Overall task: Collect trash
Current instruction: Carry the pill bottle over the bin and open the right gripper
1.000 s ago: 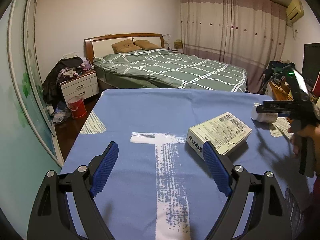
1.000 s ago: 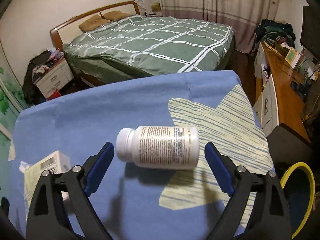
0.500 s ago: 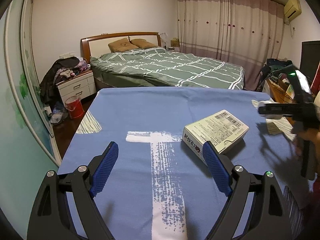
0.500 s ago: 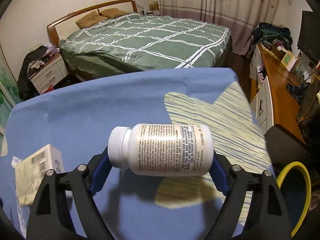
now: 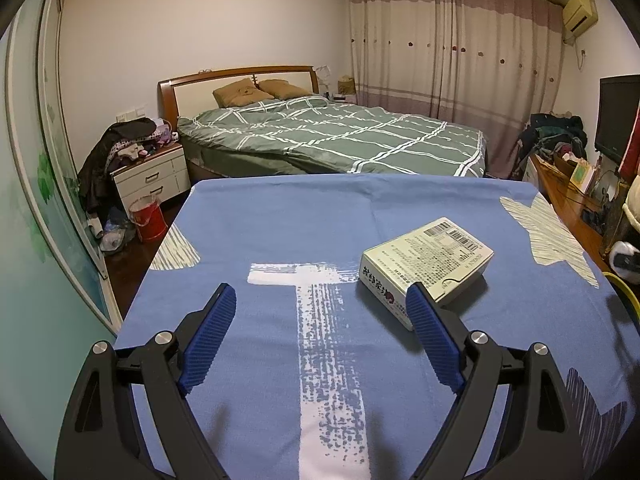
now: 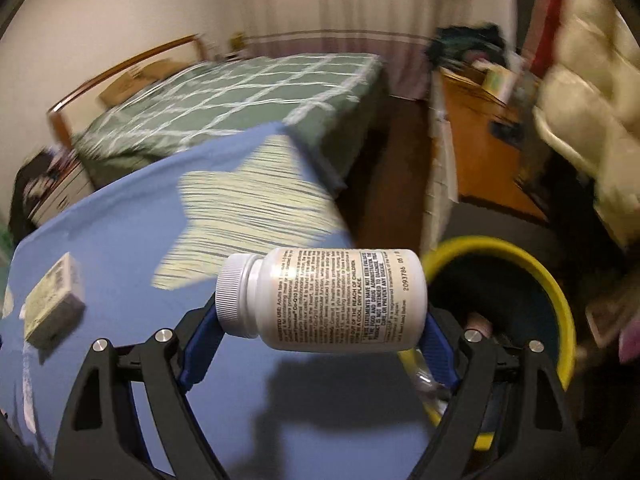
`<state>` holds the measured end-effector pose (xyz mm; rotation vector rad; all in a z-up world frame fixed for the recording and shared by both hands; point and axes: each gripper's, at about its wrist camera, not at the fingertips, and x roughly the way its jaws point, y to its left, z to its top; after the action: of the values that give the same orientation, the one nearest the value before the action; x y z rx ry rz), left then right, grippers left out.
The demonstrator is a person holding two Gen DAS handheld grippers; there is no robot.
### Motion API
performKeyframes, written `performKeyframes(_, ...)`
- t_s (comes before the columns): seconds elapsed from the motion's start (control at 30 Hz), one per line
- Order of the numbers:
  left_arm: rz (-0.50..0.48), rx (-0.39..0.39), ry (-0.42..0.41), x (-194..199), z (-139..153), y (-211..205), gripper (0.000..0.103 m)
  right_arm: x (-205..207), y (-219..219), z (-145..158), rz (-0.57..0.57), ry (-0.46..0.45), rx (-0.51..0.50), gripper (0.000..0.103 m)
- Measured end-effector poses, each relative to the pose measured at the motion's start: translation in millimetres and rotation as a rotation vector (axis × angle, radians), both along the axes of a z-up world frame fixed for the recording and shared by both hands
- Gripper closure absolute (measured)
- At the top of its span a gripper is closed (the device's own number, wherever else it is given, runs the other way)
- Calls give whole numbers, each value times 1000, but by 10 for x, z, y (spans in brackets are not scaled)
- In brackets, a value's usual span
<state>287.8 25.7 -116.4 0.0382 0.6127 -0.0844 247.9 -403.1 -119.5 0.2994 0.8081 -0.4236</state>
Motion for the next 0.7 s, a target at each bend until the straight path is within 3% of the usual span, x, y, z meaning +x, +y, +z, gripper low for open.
performKeyframes(0.3, -3, 7, -4, -18, 8, -25, 17, -305, -567, -222, -200, 47, 7, 22)
performKeyframes(0.7, -6, 9, -4, -25, 8, -33, 17, -396, -819, -317, -243, 65, 14, 19)
